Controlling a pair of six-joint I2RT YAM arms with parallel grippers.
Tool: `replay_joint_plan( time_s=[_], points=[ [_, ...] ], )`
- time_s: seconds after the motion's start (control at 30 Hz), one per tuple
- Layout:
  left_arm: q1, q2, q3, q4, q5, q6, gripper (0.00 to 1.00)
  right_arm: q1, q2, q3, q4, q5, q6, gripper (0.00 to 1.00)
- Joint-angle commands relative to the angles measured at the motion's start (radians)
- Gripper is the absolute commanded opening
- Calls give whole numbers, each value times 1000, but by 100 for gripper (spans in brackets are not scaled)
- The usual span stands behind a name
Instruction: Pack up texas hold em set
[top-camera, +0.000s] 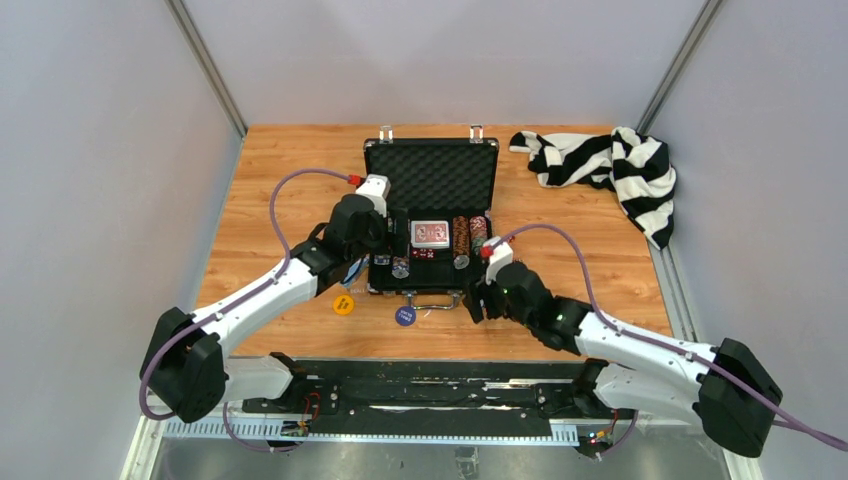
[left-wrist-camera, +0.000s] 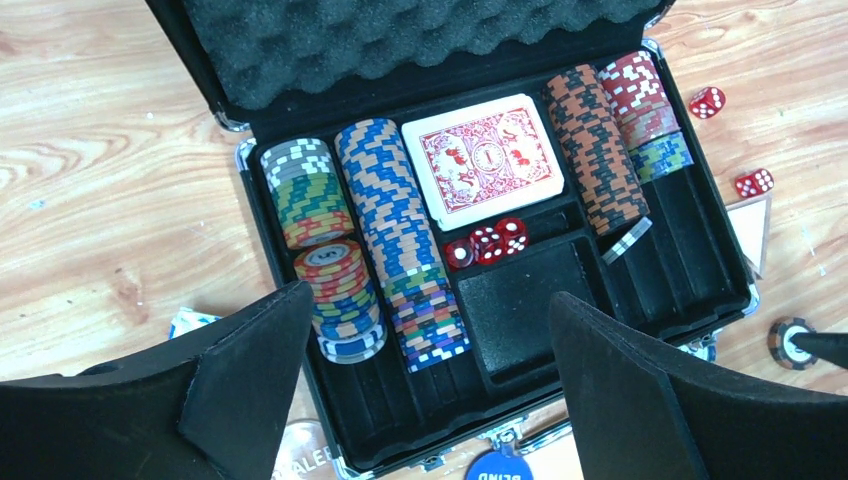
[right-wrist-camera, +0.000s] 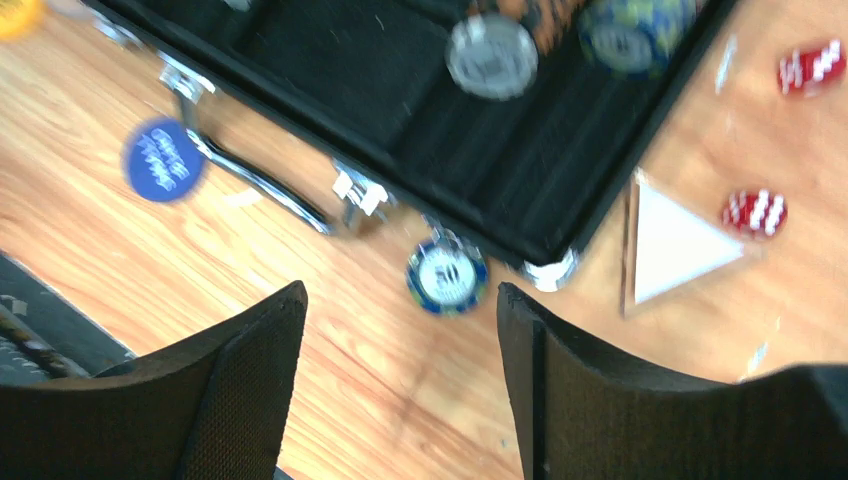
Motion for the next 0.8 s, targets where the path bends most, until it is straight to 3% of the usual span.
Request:
replay_joint_plan(
  time_s=[0.0, 0.1, 0.2, 0.77],
  points=[
    [-2, -19, -32, 53, 8, -60, 93, 90, -33, -118, -25, 225, 133, 70],
    [-2, -43, -73, 77, -28, -86, 93, 161, -35, -175, 37, 430, 205, 71],
    [-2, -72, -97, 93, -48, -93, 93, 190, -13, -220, 116, 512, 246, 73],
    [-2, -74, -107, 105, -50, -91, 93, 187, 210, -251, 341, 421, 262, 73]
  ],
)
